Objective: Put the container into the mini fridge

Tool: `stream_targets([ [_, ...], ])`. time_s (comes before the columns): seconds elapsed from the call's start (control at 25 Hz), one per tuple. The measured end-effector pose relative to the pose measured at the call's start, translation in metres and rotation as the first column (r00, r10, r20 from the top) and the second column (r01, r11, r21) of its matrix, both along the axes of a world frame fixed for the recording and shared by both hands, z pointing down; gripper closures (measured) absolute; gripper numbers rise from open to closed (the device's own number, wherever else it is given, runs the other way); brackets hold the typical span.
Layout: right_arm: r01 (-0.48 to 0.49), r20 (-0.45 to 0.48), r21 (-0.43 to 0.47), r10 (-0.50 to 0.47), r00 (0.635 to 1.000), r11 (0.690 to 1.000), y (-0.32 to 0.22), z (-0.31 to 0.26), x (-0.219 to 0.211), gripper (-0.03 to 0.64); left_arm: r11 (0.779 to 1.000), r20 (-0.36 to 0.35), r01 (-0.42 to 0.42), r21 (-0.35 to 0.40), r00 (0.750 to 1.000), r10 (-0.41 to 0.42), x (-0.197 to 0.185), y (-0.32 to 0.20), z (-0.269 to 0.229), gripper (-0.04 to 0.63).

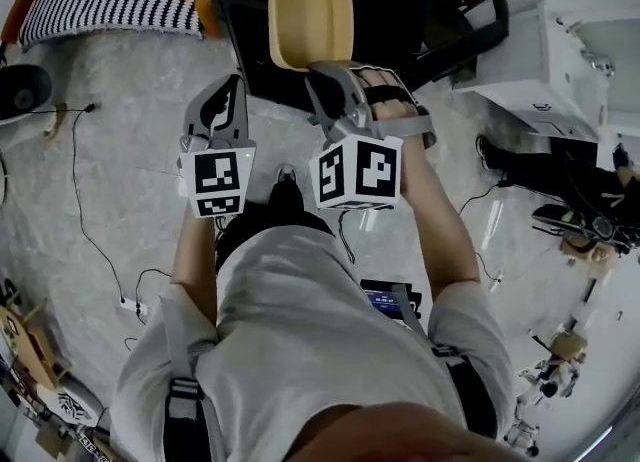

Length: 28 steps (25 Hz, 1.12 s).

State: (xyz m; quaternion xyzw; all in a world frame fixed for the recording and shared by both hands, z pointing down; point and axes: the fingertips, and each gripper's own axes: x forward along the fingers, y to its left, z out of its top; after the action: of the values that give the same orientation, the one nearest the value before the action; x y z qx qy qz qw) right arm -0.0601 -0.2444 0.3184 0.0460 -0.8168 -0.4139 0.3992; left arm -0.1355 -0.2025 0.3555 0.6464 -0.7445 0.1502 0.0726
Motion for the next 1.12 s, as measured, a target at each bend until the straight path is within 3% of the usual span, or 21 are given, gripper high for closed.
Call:
stream_targets([
  [0.16,-0.066,0.017,-0.041,0.067,0.998,0.997,0.017,0.012,-0.014,0.575,0.999,0.035,-0.003,0.037,0.999,0.002,-0.009,0.016,0.009,0.583],
  [0.6,-0.161,0.052,-0.026,0.162,0.985,0.987,0.062,0.036,-0.033,0.575,1.0,-0.055,0.009,0.023,0.998,-0.007,-0.03,0.072,0.065,0.583],
  [0.8,-0.143,0.021,0.003,0.143,0.989,0.99,0.092,0.049,-0.044,0.575,0.999,-0.098,0.04,0.01,0.994,-0.038,-0.049,0.096,0.088,0.583],
  [1.12,-0.125,-0.05,-0.045,0.122,0.991,0.991,0.118,0.091,-0.053,0.575,0.999,-0.064,0.031,-0.014,0.997,-0.032,-0.06,0.11,0.105,0.583],
])
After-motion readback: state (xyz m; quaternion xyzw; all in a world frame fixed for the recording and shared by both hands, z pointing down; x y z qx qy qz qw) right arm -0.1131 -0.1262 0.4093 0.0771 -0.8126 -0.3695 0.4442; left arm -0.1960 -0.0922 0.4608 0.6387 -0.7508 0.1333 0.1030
